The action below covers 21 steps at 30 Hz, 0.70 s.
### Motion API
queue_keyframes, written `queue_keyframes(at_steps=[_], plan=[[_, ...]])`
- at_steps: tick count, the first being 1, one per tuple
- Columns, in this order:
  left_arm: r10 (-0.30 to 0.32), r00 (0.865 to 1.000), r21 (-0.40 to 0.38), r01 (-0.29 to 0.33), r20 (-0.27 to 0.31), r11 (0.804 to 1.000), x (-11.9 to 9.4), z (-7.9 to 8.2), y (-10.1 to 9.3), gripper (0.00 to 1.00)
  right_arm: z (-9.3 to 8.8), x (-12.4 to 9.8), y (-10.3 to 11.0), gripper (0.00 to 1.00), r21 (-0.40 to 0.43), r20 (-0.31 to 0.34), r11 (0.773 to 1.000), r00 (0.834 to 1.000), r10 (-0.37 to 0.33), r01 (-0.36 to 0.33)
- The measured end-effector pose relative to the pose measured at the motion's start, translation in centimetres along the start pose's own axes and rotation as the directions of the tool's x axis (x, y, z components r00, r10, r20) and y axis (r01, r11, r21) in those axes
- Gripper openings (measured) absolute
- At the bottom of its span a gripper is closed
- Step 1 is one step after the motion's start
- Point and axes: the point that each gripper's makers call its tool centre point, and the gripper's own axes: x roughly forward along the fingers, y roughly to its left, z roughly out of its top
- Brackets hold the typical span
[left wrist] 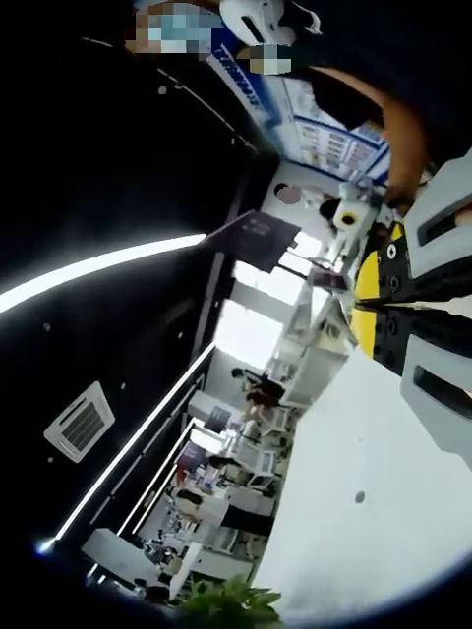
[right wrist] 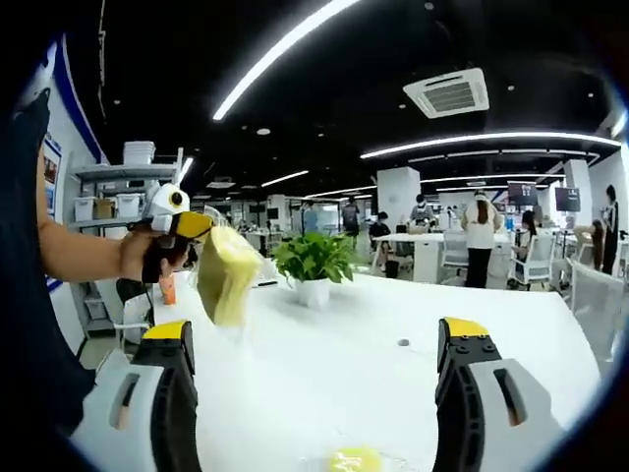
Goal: Compare the silicone blocks by pressing each to a similar depth, holding the contact briefly, and releasing to observe deformation and rebound differences across the visible hardness samples.
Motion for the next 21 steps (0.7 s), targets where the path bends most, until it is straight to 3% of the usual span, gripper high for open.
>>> queue_keyframes(at_steps=[6,10,12,15,17,21], plan=[[0.018,1.0,-0.026,-0.018,0.005,1.0,-0.7,-0.8,0.6,0.0,-2.6,-2.6,-2.1,0.96,0.017,-0.05,0.997,0.996,-0.077,0.078],[0.074,0.997,-0.069,-0.072,0.022,0.995,-1.4,-1.5,2.2,0.0,-4.3,-4.2,-2.9,0.96,-0.014,-0.058,0.992,0.991,-0.124,0.124],[0.084,0.996,-0.101,-0.081,0.034,0.992,-1.6,-1.9,3.0,0.0,-6.2,-5.1,-3.6,0.96,0.019,-0.13,0.986,0.978,-0.161,0.165],[0.085,0.996,-0.118,-0.08,0.038,0.99,-2.1,-2.6,3.4,0.0,-6.8,-5.9,-3.4,0.96,-0.003,-0.103,0.987,0.982,-0.161,0.161],[0.096,0.995,-0.132,-0.091,0.036,0.987,-2.3,-3.1,3.9,0.0,-8.0,-6.5,-3.8,0.96,0.007,-0.148,0.983,0.972,-0.18,0.183],[0.098,0.995,-0.157,-0.095,0.017,0.983,-2.6,-4.4,4.1,0.0,-8.4,-7.2,-4.2,0.96,-0.009,-0.135,0.979,0.97,-0.203,0.203]])
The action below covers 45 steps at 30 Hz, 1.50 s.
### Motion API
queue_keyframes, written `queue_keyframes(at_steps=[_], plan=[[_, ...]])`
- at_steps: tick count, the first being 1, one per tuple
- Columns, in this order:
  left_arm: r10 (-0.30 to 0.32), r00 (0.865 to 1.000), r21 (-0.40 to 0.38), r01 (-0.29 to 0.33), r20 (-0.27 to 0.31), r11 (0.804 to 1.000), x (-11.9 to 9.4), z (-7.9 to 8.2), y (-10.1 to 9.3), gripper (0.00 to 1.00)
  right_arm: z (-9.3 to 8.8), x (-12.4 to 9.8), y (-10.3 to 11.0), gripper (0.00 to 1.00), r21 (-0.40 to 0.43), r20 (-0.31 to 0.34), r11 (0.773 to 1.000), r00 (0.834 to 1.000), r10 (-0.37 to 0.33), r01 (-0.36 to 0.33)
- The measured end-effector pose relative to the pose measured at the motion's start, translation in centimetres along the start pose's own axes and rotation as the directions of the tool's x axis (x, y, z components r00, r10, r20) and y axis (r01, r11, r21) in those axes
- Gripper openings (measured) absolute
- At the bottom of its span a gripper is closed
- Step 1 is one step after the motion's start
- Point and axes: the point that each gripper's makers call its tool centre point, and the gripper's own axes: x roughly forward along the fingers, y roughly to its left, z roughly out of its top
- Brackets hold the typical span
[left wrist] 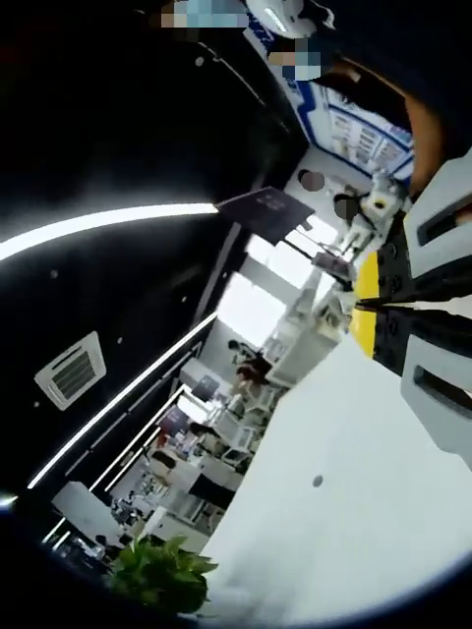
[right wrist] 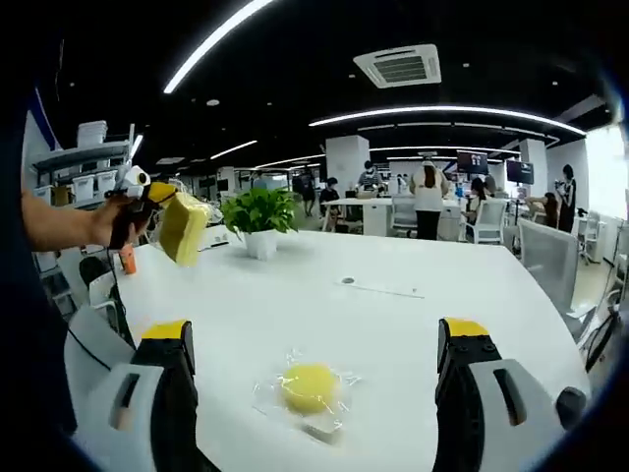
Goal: Compare the silicone blocks by pressing each to a similar depth, holding the contact briefly, and releasing to observe deformation and rebound differences across the visible hardness samples.
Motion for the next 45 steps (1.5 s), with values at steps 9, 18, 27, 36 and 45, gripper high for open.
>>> queue_keyframes(at_steps=[9,18,27,36,45], plan=[[0.05,0.999,-0.058,-0.05,-0.006,0.997,-0.8,-2.0,2.5,0.0,-1.5,-0.4,-0.4,0.96,-0.006,-0.028,1.0,1.0,-0.004,0.004],[0.082,0.996,-0.115,-0.084,-0.022,0.99,-1.0,-3.5,4.9,0.0,-3.5,-0.9,-0.9,0.96,0.014,-0.059,0.999,0.998,-0.037,0.038],[0.111,0.993,-0.193,-0.118,-0.048,0.974,-0.7,-5.8,7.1,0.0,-4.0,-1.2,-0.6,0.96,0.05,-0.066,0.998,0.997,-0.041,0.044],[0.14,0.989,-0.28,-0.148,-0.047,0.949,-0.8,-7.0,9.5,0.0,-5.7,-1.3,-0.6,0.96,0.053,-0.094,0.997,0.995,-0.044,0.049],[0.173,0.982,-0.365,-0.19,-0.08,0.911,-0.9,-8.7,12.5,0.0,-8.0,-1.7,-1.1,0.96,0.052,-0.123,0.995,0.989,-0.081,0.087]])
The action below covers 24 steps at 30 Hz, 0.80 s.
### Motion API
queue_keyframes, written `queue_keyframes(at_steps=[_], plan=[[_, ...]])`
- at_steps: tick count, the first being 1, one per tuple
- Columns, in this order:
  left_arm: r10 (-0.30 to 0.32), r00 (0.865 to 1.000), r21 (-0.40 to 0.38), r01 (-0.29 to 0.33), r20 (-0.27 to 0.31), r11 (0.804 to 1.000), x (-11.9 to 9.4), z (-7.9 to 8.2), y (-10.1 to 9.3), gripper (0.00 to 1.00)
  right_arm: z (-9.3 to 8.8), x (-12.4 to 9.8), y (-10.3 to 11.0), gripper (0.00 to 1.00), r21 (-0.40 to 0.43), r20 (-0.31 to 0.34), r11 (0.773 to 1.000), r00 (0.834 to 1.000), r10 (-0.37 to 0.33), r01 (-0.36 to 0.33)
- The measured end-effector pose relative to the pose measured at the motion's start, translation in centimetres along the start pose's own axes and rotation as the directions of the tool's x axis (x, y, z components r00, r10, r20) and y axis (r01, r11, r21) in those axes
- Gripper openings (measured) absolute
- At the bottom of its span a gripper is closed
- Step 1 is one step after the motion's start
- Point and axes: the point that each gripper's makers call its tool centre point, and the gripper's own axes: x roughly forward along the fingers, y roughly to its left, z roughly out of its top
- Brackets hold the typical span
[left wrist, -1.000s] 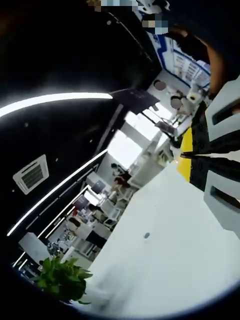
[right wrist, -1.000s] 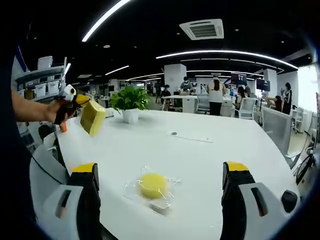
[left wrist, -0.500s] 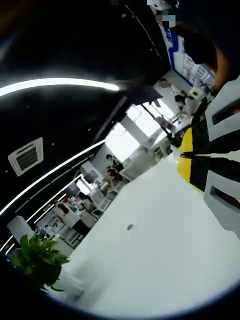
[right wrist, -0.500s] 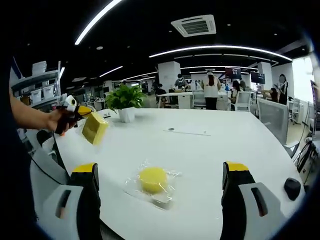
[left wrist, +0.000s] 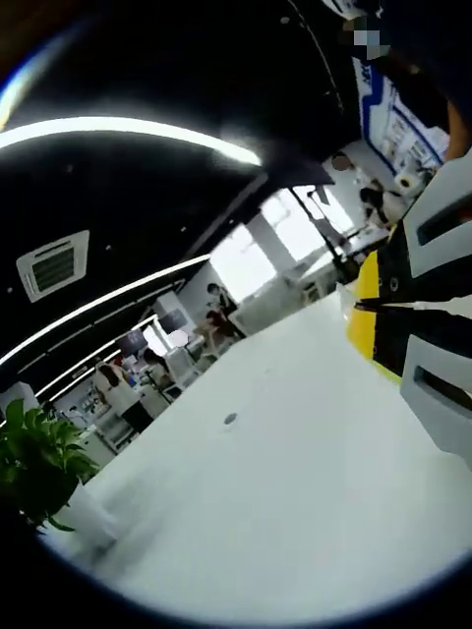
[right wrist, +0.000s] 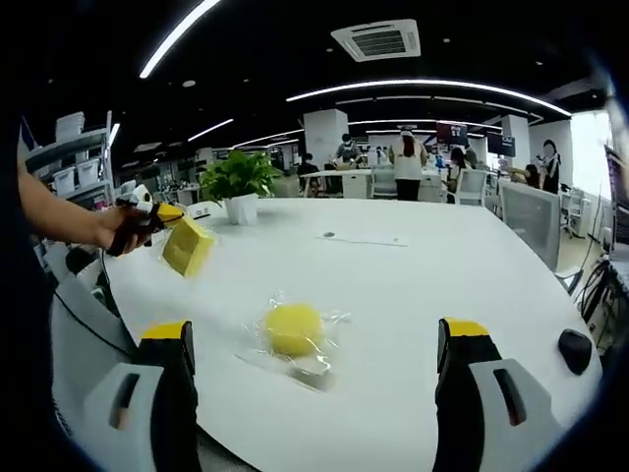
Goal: Compare the silicone blocks by pressing each to a similar depth, holding the contact briefly, and releasing to observe deformation and rebound differences across the visible hardness samples.
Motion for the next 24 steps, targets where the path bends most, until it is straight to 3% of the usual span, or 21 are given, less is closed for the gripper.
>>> queue_keyframes(at_steps=[8,11,18,21,23,24], plan=[[0.052,0.997,-0.024,-0.053,-0.049,0.998,-0.1,-0.7,2.6,0.0,-0.6,0.4,0.3,0.96,0.0,-0.013,1.0,1.0,0.007,-0.007],[0.077,0.996,-0.012,-0.078,-0.05,0.997,-0.5,-0.7,3.8,0.0,-0.7,0.7,0.8,0.96,0.001,-0.021,1.0,1.0,0.019,-0.019],[0.107,0.994,-0.067,-0.109,-0.027,0.992,-1.0,0.1,6.0,0.0,-1.3,1.3,1.8,0.96,0.018,-0.052,0.999,0.998,0.034,-0.033],[0.141,0.99,-0.031,-0.141,-0.012,0.989,-1.1,0.6,6.8,0.0,-1.7,1.3,1.9,0.96,0.023,-0.067,0.999,0.997,0.038,-0.036],[0.141,0.989,0.037,-0.14,-0.03,0.989,-1.1,0.5,7.0,0.0,-2.1,1.3,1.9,0.96,0.026,-0.077,0.999,0.996,0.041,-0.04],[0.177,0.982,0.066,-0.173,-0.06,0.983,-1.2,0.2,7.8,0.0,-2.3,1.3,1.9,0.96,0.028,-0.082,0.999,0.996,0.043,-0.041]])
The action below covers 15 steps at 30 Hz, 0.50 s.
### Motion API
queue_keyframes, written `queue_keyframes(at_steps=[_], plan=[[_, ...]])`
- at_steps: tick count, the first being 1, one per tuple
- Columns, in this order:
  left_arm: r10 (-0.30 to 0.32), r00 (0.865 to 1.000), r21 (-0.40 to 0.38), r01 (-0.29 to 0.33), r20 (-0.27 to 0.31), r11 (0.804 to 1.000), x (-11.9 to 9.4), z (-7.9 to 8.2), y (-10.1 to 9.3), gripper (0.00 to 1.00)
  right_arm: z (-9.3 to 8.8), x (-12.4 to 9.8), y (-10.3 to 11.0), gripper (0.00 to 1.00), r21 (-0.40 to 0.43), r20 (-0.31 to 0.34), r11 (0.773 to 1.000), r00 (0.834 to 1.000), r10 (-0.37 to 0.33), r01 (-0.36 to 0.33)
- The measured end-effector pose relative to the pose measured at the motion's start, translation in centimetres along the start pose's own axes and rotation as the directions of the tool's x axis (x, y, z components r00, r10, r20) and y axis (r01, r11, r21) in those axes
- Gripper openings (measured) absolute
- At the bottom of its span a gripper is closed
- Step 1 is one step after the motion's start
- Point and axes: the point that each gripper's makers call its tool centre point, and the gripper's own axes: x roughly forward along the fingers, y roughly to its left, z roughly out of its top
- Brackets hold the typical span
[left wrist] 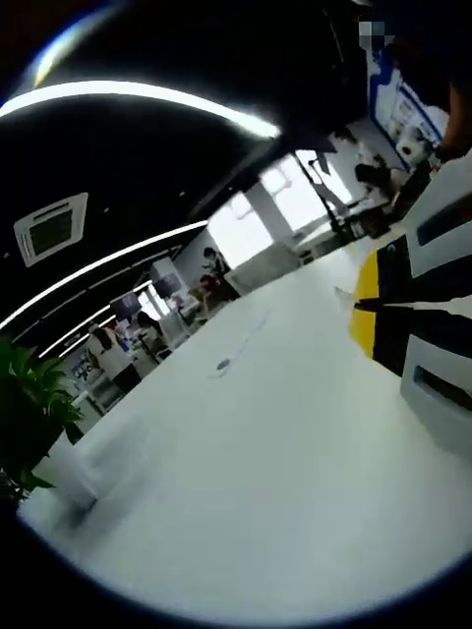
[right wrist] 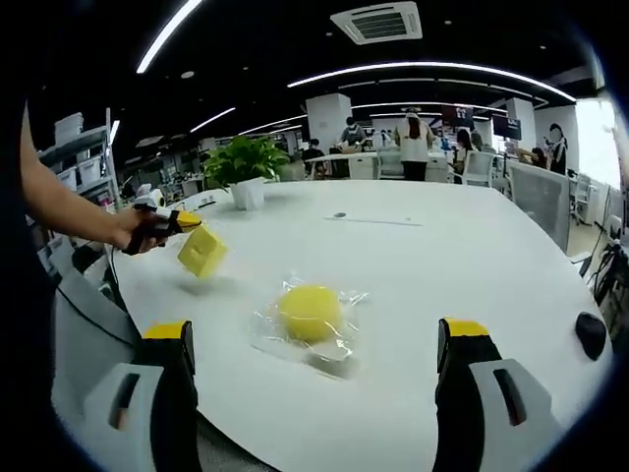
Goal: Compare the silicone blocks by pressing each to a similar depth, holding the contact briefly, and releasing to observe deformation and rebound differences across the visible hardness samples.
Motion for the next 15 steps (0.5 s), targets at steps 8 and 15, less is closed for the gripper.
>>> queue_keyframes(at_steps=[8,15], plan=[[0.18,0.979,0.394,-0.131,-0.091,0.91,-0.1,-1.4,3.9,0.0,-0.5,0.2,-0.4,0.96,0.03,-0.003,1.0,1.0,0.001,-0.001],[0.277,0.955,0.505,-0.189,-0.103,0.842,0.0,-1.8,6.3,0.0,-1.1,0.3,-0.2,0.96,0.054,-0.009,0.999,1.0,0.008,-0.007]])
